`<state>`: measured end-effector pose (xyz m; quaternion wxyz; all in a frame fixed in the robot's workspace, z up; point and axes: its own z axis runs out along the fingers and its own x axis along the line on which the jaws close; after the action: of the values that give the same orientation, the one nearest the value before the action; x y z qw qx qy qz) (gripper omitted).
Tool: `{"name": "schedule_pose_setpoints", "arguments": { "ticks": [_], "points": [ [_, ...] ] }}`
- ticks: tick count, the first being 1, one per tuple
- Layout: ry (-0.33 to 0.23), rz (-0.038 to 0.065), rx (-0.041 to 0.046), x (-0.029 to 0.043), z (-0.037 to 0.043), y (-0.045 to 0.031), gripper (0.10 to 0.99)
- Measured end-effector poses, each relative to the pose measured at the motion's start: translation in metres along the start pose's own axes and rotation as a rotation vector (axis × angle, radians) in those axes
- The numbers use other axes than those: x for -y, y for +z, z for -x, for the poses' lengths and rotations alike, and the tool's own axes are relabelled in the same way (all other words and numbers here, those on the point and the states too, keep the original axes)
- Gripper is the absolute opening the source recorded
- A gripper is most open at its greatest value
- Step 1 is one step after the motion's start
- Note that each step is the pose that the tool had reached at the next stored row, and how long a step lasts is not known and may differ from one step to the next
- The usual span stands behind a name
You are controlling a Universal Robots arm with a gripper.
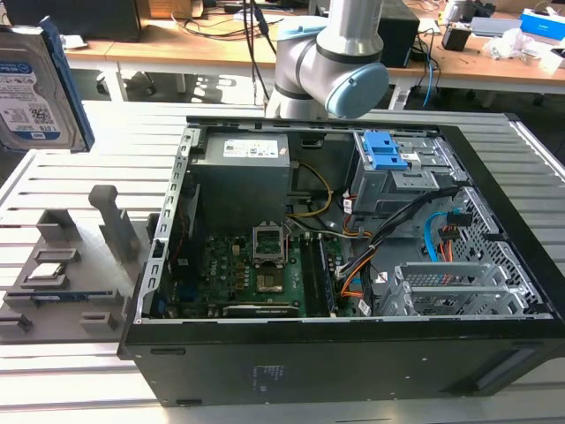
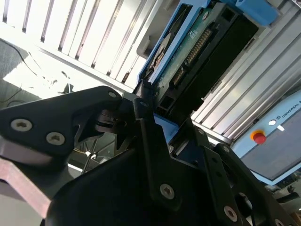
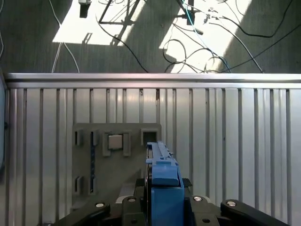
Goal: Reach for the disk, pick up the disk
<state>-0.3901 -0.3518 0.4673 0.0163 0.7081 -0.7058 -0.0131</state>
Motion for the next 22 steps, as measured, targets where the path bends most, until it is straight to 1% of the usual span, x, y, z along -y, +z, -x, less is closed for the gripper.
{"name": "schedule_pose_setpoints", "arguments": {
  "ticks": [1, 5, 7, 11, 12, 13, 14, 15, 19, 22],
  "points": [
    [0.0, 0.0, -0.0002, -0.0001, 0.0003, -0.0042, 0.369],
    [0.0, 0.0, -0.0003, -0.0003, 0.0009, -0.014, 0.369],
    [0.0, 0.001, -0.0004, -0.0004, 0.0013, -0.0209, 0.369],
    [0.0, 0.001, -0.0005, -0.0006, 0.0017, -0.0297, 0.369],
    [0.0, 0.001, 0.0029, -0.0006, 0.0018, -0.0302, 0.369],
    [-0.001, 0.001, 0.0252, -0.0006, 0.0018, -0.0303, 0.369],
    [-0.002, 0.001, 0.0382, -0.0005, 0.0016, -0.0303, 0.369],
    [-0.002, 0.001, 0.0404, -0.0005, 0.0016, -0.0302, 0.369],
    [-0.002, 0.001, 0.0404, 0.0002, 0.0015, -0.0304, 0.369],
    [-0.002, 0.001, 0.0398, 0.0109, 0.0016, -0.0308, 0.369]
  ]
}}
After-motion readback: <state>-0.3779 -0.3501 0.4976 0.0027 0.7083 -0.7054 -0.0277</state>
